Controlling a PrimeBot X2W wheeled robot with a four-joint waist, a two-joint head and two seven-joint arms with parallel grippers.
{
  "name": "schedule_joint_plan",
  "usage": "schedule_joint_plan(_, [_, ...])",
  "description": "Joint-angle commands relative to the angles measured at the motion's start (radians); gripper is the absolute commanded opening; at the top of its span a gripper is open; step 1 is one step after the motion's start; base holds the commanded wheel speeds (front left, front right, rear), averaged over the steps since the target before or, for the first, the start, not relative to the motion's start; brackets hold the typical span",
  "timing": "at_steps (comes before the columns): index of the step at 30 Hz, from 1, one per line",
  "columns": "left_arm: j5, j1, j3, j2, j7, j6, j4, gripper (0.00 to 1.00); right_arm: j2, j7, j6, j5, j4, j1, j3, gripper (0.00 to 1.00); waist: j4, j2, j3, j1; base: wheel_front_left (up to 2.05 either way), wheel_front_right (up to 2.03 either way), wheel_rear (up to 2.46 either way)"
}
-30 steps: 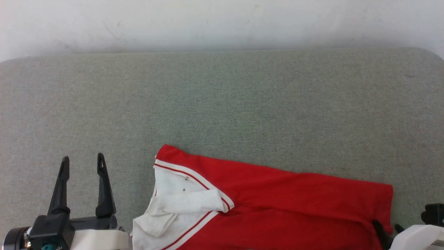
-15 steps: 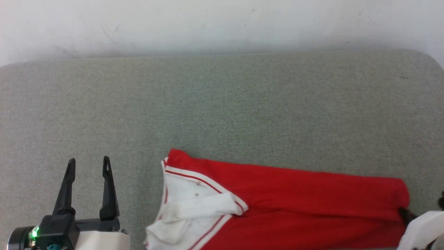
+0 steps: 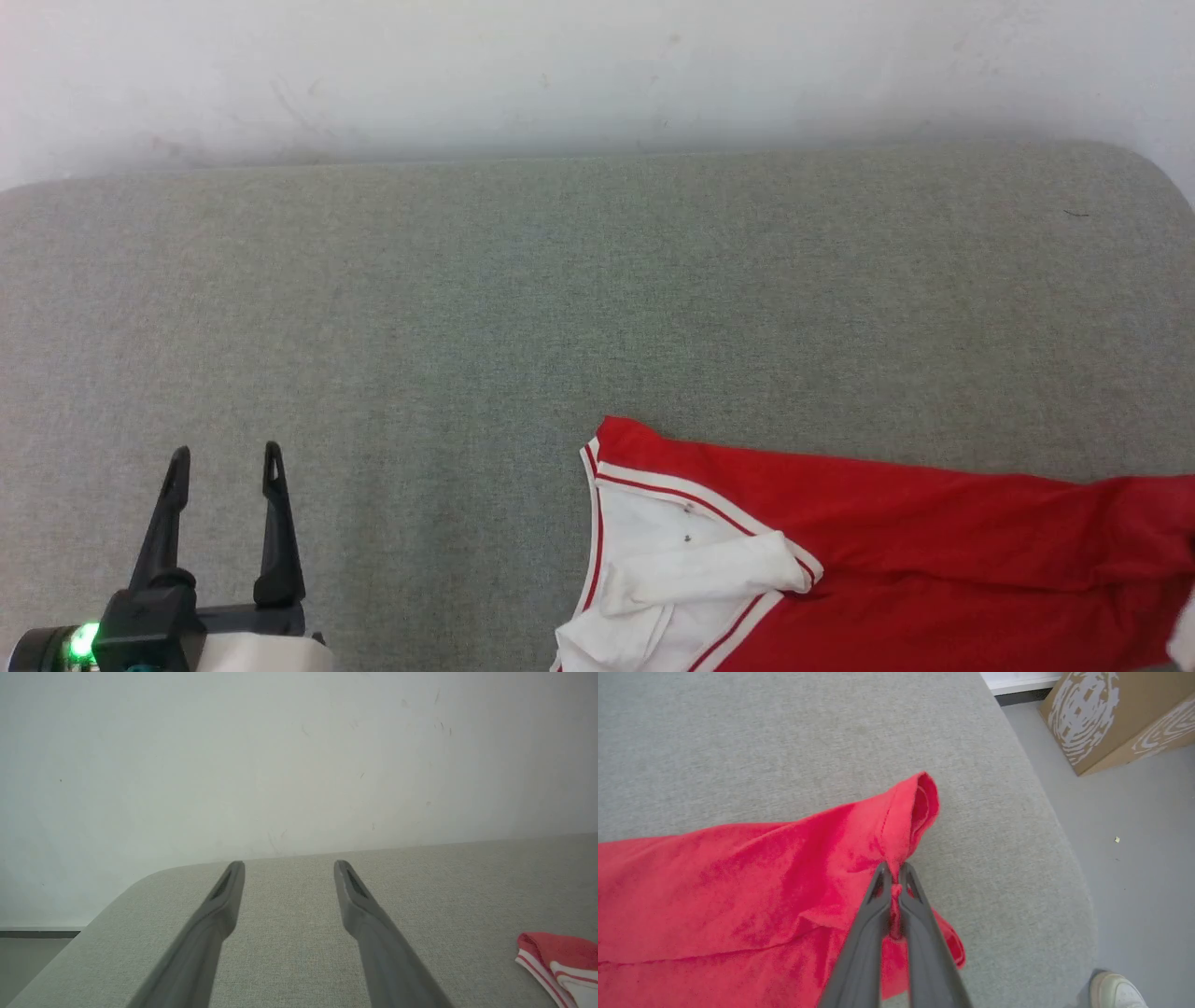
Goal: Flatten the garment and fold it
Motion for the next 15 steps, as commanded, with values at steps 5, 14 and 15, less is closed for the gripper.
schedule_joint_plan(5, [0.012, 0.021, 0.023, -0.025, -0.005, -0.011, 0.007, 1.0, 0.055, 0.097, -0.001, 0.125, -0.178, 0.047, 0.168, 0.0, 0.001, 0.0, -0.011, 0.0, 0.0, 0.0, 0.0])
schedule_joint_plan(14, [0.023, 0.01, 0.035, -0.055, -0.005, -0.029, 0.011, 1.0, 0.113, 0.262, -0.001, 0.274, -0.405, 0.064, 0.447, 0.0, 0.01, 0.0, -0.012, 0.0, 0.0, 0.0, 0.0])
schedule_joint_plan(15, [0.025, 0.006, 0.035, -0.059, -0.005, -0.032, 0.012, 1.0, 0.116, 0.275, -0.001, 0.286, -0.411, 0.054, 0.477, 0.0, 0.014, 0.0, -0.009, 0.0, 0.0, 0.0, 0.0])
